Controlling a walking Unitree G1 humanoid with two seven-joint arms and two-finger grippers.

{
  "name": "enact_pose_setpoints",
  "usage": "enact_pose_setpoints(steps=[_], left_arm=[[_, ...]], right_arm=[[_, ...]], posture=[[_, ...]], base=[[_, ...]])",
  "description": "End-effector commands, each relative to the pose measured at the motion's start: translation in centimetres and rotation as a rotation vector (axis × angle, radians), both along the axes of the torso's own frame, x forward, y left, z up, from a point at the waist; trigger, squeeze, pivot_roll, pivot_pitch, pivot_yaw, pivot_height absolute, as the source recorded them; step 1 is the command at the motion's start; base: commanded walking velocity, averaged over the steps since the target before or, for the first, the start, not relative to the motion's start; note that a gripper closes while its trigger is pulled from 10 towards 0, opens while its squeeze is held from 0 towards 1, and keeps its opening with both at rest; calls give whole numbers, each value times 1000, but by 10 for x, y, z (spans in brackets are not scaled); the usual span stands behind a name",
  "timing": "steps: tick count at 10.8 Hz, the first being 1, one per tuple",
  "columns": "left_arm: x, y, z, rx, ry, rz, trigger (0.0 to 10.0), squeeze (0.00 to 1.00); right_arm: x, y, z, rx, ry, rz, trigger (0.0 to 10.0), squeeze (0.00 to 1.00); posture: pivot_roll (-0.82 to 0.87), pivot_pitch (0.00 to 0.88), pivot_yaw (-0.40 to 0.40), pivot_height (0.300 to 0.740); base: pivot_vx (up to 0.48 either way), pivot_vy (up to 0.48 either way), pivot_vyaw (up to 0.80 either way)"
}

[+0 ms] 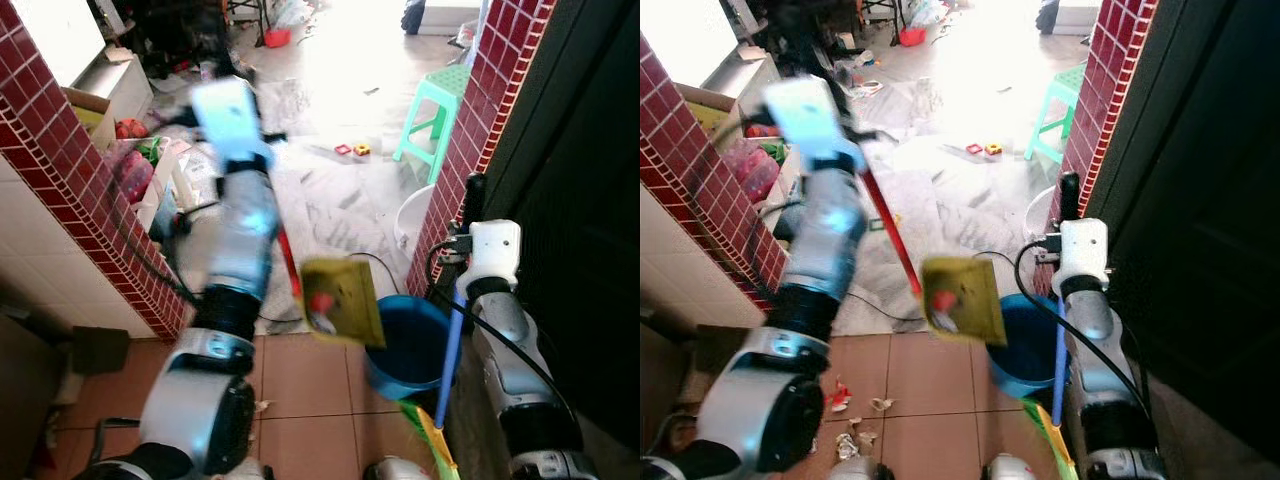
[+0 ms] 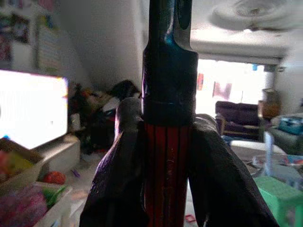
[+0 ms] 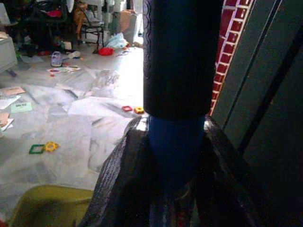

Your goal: Sweep floor

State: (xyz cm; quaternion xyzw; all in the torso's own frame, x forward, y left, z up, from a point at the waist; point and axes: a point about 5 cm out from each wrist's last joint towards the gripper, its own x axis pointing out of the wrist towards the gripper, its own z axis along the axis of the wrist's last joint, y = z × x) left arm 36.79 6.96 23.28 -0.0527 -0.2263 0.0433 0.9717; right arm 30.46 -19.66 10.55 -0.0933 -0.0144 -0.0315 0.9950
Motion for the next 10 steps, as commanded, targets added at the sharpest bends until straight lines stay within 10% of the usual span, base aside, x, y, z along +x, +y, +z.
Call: enact_pose_setpoints(steps=[1, 10], left_arm=[[-4, -17, 16, 51, -98, -66, 10000, 0], [-67, -130, 1, 363, -311, -838, 10000, 0]], right_arm=[[2, 5, 10, 8, -44, 10, 10000, 0], [5, 7, 12, 10, -52, 6, 10000, 0]], posture=[[-142, 0, 106, 740], [-139, 0, 105, 740]], base=[[0, 0, 0], [0, 0, 0]])
